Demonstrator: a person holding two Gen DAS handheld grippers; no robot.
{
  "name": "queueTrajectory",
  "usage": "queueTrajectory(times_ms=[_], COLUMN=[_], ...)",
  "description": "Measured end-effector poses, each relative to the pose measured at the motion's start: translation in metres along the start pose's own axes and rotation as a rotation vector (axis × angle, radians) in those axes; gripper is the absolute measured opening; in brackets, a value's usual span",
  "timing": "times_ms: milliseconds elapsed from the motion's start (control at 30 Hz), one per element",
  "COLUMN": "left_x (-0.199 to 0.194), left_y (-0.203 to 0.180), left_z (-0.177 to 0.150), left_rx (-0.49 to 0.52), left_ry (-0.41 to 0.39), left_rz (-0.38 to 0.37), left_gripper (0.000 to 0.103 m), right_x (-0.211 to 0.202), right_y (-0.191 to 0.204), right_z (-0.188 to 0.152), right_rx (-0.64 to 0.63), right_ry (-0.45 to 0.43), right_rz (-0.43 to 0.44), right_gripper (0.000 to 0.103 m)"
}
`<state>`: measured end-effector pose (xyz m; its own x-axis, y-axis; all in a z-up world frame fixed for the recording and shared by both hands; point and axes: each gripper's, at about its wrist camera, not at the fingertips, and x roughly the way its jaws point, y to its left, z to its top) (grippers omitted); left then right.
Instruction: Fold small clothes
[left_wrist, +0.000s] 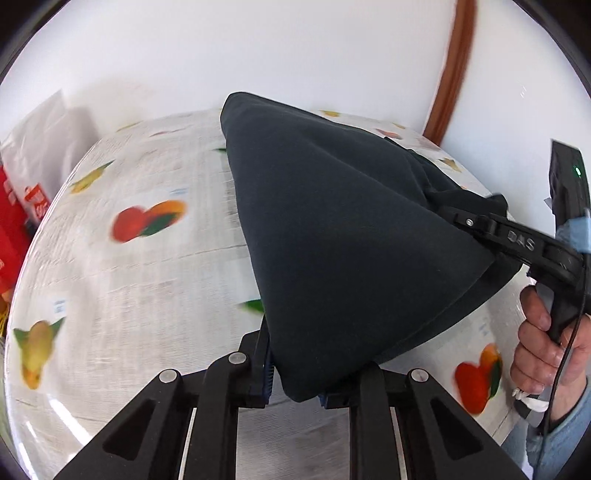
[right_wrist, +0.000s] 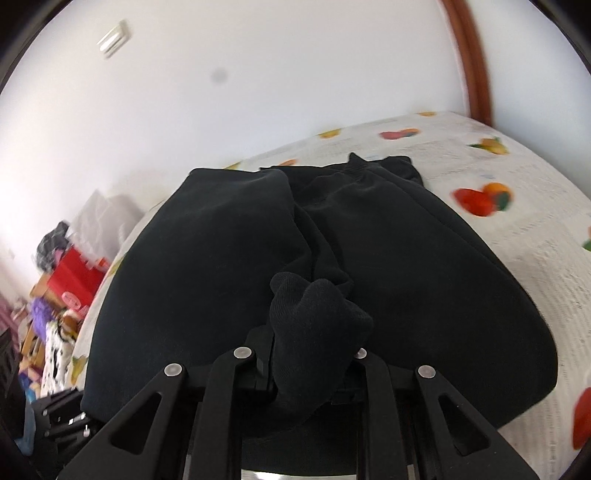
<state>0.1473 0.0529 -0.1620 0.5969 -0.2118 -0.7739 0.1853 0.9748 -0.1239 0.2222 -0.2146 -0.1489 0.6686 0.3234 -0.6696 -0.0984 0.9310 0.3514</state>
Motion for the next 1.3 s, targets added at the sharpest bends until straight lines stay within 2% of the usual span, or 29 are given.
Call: queueTrajectory(times_ms=[67, 133, 233, 267, 300, 367, 433, 567, 600, 667, 700, 733, 767, 867, 967, 1100, 1167, 1300], left_x=[-0.004, -0.007, -0.006, -0.003, -0.003, -0.002, 0.002, 0.006, 0.009, 0.013, 0.017, 0.021, 0.022, 0.023, 0.024, 0.029, 0.029, 0.031], left_y=[0.017, 0.022, 0.028, 0.031, 0.033, 0.033, 0.029, 0.015, 0.012, 0.008, 0.006, 0.005, 0.004, 0.002, 0.002, 0.000, -0.002, -0.002], left_z=[-0.003, -0.007, -0.012, -0.011, -0.013, -0.015, -0.014, -0.009, -0.007, -0.006, -0.004, -0.001, 0.000, 0.001, 0.003, 0.009, 0.010, 0.010], left_rx=[0.007, 0.027, 0.024, 0.018, 0.013, 0.006, 0.004, 0.033, 0.041, 0.058, 0.062, 0.064, 0.065, 0.052, 0.044, 0.057, 0.064, 0.062], left_ry=[0.010, 0.009, -0.004, -0.005, -0.001, 0.004, 0.003, 0.016, 0.016, 0.012, 0.008, 0.004, 0.001, 0.001, 0.002, 0.001, 0.003, 0.006], left_rz=[-0.017, -0.033, -0.051, -0.053, -0.050, -0.074, -0.092, -0.074, -0.066, -0.039, -0.022, -0.008, 0.006, 0.033, 0.044, 0.052, 0.060, 0.061], left_gripper=[0.017, 0.018, 0.022, 0.030, 0.044, 0.058, 0.058, 0.062, 0.063, 0.065, 0.066, 0.066, 0.067, 0.067, 0.067, 0.067, 0.067, 0.067], right_x=[0.000, -0.006, -0.020, -0.024, -0.027, -0.027, -0.017, 0.022, 0.032, 0.051, 0.056, 0.058, 0.056, 0.031, -0.004, -0.045, -0.046, -0.022], right_y=[0.012, 0.023, 0.034, 0.037, 0.039, 0.036, 0.031, 0.018, 0.017, 0.018, 0.021, 0.025, 0.028, 0.031, 0.008, -0.030, -0.045, -0.071], right_z=[-0.005, -0.008, -0.008, -0.005, -0.003, 0.006, 0.016, 0.032, 0.033, 0.034, 0.034, 0.034, 0.035, 0.041, 0.058, 0.069, 0.062, 0.033], right_rx=[-0.048, -0.117, -0.206, -0.241, -0.257, -0.256, -0.222, -0.117, -0.095, -0.077, -0.083, -0.095, -0.112, -0.167, -0.080, -0.030, -0.015, 0.012], right_ry=[0.018, 0.038, 0.016, -0.004, -0.018, -0.032, -0.011, 0.088, 0.112, 0.169, 0.185, 0.193, 0.188, 0.085, -0.002, -0.102, -0.084, 0.027], right_rz=[0.028, 0.033, 0.014, 0.002, -0.008, 0.000, 0.007, 0.061, 0.070, 0.045, 0.054, 0.085, 0.098, 0.095, 0.145, 0.096, 0.076, 0.021], right_gripper=[0.021, 0.028, 0.039, 0.041, 0.047, 0.051, 0.053, 0.053, 0.053, 0.042, 0.024, 0.013, 0.012, 0.010, 0.009, 0.009, 0.009, 0.010])
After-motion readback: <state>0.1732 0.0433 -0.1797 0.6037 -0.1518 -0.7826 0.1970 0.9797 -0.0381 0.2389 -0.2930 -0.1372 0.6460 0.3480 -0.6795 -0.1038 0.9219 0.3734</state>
